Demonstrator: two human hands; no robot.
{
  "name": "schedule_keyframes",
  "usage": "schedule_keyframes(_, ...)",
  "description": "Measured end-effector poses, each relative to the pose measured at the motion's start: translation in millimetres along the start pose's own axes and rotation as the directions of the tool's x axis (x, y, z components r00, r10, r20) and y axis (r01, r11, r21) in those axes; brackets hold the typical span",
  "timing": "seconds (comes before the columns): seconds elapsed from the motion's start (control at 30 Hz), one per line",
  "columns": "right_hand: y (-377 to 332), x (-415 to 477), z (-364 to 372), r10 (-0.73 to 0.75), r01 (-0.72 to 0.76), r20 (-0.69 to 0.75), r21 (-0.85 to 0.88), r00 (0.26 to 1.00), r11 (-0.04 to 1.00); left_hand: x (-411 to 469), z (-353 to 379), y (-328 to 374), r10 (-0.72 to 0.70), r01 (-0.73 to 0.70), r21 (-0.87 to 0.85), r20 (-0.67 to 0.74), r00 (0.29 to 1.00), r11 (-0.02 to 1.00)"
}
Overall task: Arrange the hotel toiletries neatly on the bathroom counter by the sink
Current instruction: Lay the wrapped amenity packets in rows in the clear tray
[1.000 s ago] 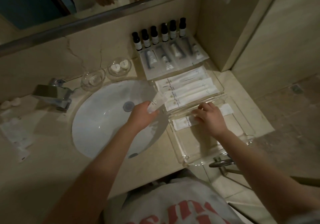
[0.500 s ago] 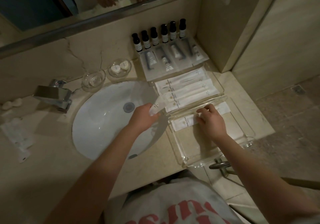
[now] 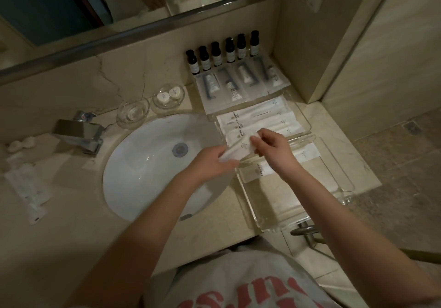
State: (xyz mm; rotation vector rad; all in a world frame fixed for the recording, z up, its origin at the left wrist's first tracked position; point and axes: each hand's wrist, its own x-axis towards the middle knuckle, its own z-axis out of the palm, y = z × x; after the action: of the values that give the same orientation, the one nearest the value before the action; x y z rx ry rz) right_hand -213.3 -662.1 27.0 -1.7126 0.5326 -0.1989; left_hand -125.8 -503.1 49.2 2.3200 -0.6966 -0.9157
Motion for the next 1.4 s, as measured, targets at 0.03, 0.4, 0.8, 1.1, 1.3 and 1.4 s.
schedule_keyframes(0.03,0.0,-0.6,-4.6,0.016,-0.014,-0.052,0.036,0.999,0.999,-0.2,-4.7,-5.1,-0.022,0.023,-0.044,0.022,1.0,0.999)
schedule_keyframes(0.4,40.1,-25.4,-41.1,0.247,-0.143,-0.407,0.269,0.879,0.952,6.6,22.7,-3.6,0.039,-0.031,-0.054,0.153,0.987,0.998)
schedule_keyframes(0.8,78.8,-44.2,-73.0,0.379,-0.42,-0.626,0.09,0.682,0.903,15.1,100.1,20.3,0.146,-0.204,0.378,0.176,0.973,0.903)
schedule_keyframes(1.1,87.9,-59.8,-62.0,-0.058,-0.343,-0.507,-0.658,0.86,0.671,11.5,115.7,11.1,0.337,-0.32,0.701,0.12,0.934,0.637)
schedule_keyframes(1.3,93.2,-58.5,-54.5,-0.158,-0.131,-0.274,-0.794,0.949,0.594,5.3,109.1,1.7,0.31,-0.255,0.681,0.043,0.95,0.687)
schedule_keyframes(1.4,94.3,-55.1,-54.3,-0.121,-0.143,-0.263,-0.794,0.957,0.591,5.2,106.3,1.1,0.343,-0.236,0.717,-0.005,0.939,0.656)
